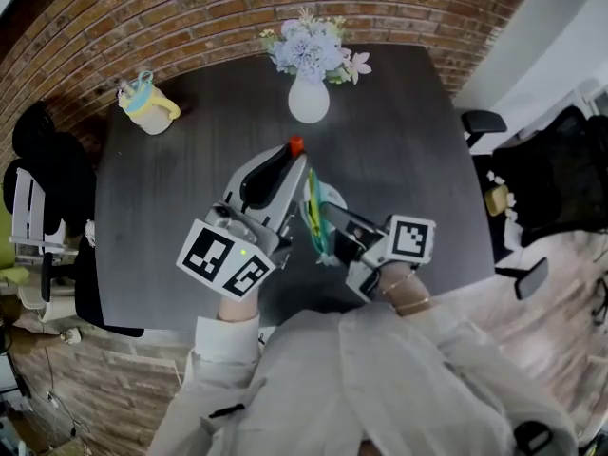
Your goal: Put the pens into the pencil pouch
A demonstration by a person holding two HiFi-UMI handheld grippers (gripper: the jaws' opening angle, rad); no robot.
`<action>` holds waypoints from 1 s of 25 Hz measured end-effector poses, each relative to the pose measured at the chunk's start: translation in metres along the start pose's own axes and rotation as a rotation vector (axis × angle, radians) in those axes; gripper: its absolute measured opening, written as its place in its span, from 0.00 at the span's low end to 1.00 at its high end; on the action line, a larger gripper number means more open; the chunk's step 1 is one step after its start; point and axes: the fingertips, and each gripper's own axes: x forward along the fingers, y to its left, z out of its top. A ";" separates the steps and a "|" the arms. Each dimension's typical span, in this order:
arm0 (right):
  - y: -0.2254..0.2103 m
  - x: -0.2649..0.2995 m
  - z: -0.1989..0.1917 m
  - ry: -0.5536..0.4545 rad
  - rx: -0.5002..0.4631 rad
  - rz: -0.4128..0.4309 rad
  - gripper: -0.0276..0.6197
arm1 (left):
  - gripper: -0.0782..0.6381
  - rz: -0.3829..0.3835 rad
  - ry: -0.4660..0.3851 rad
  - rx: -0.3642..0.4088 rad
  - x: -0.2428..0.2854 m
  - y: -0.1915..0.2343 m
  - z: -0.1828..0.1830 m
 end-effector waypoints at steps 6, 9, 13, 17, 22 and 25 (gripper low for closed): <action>0.004 0.000 -0.001 -0.008 0.007 0.008 0.08 | 0.20 -0.020 0.001 -0.053 0.002 -0.010 -0.019; 0.004 -0.001 -0.001 -0.011 0.022 0.004 0.08 | 0.20 -0.023 0.021 -0.032 0.001 -0.011 -0.028; 0.003 -0.002 0.002 -0.018 0.019 0.004 0.08 | 0.20 -0.013 0.033 -0.050 -0.003 -0.007 -0.038; 0.001 -0.003 0.003 -0.020 0.008 -0.002 0.08 | 0.20 -0.022 0.059 -0.068 -0.004 -0.005 -0.046; -0.001 -0.005 0.005 -0.030 0.022 -0.009 0.08 | 0.20 -0.050 0.123 -0.061 -0.003 -0.011 -0.059; -0.002 -0.007 0.007 -0.036 0.026 -0.019 0.08 | 0.20 -0.067 0.151 -0.049 -0.003 -0.015 -0.065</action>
